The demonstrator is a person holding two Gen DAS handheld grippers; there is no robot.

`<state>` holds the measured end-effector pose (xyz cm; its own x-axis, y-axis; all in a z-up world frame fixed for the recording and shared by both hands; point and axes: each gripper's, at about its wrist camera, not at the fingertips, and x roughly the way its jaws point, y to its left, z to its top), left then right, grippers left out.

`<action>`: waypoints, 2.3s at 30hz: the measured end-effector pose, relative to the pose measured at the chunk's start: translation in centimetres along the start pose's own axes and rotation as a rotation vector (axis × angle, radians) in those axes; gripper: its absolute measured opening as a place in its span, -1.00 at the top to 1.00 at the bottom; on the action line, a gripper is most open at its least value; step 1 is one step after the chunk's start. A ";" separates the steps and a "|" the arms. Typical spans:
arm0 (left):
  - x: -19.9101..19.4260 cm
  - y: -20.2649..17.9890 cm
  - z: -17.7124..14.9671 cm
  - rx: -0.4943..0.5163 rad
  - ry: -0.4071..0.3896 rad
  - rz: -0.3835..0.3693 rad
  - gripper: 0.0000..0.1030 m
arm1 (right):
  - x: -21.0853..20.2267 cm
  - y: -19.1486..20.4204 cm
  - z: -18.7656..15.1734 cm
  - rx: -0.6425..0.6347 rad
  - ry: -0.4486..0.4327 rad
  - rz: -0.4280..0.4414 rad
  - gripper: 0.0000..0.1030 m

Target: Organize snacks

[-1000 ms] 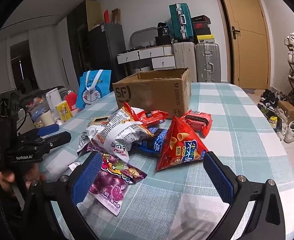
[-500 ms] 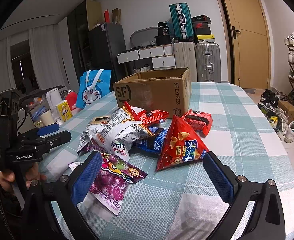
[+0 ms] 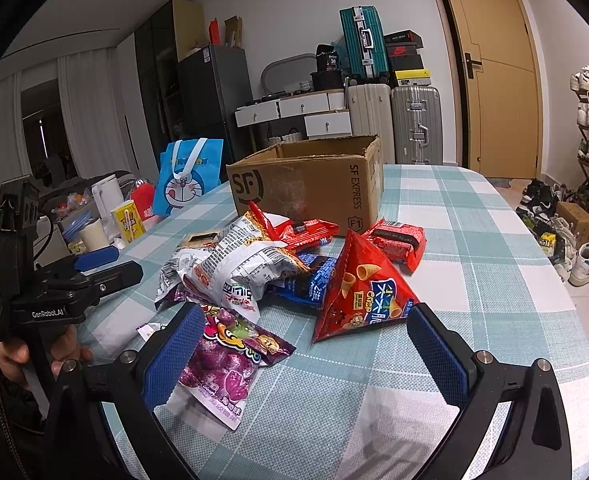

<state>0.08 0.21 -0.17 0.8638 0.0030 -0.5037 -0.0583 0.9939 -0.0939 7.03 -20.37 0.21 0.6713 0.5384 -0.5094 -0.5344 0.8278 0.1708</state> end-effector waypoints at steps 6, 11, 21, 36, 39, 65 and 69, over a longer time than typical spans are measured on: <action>0.0 0.0 0.0 0.001 -0.001 0.001 -0.99 | 0.1 0.0 0.0 -0.002 0.001 0.000 -0.99; 0.0 0.0 0.0 0.000 0.000 0.000 -0.99 | 0.0 0.1 0.0 -0.003 0.003 -0.001 -0.99; 0.0 0.0 0.0 0.002 -0.001 0.001 -0.99 | 0.1 0.0 0.0 -0.002 0.002 0.000 -0.99; 0.0 0.0 0.0 0.003 0.001 0.001 -0.99 | 0.1 0.2 -0.1 0.000 0.007 -0.003 -0.99; -0.1 0.0 0.0 0.007 0.006 0.003 -0.99 | 0.4 0.2 0.0 -0.001 0.025 -0.016 -0.99; 5.0 1.5 2.5 -0.050 0.201 0.026 -0.99 | 5.3 -4.6 4.0 0.122 0.248 -0.075 -0.99; 6.2 1.6 2.7 -0.056 0.230 0.017 -0.99 | 6.5 -5.0 4.0 0.131 0.284 -0.070 -0.91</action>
<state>6.71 2.10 -1.13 0.7261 -0.0120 -0.6875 -0.1049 0.9862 -0.1280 16.09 -20.37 -0.57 0.5237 0.4296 -0.7357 -0.4090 0.8843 0.2252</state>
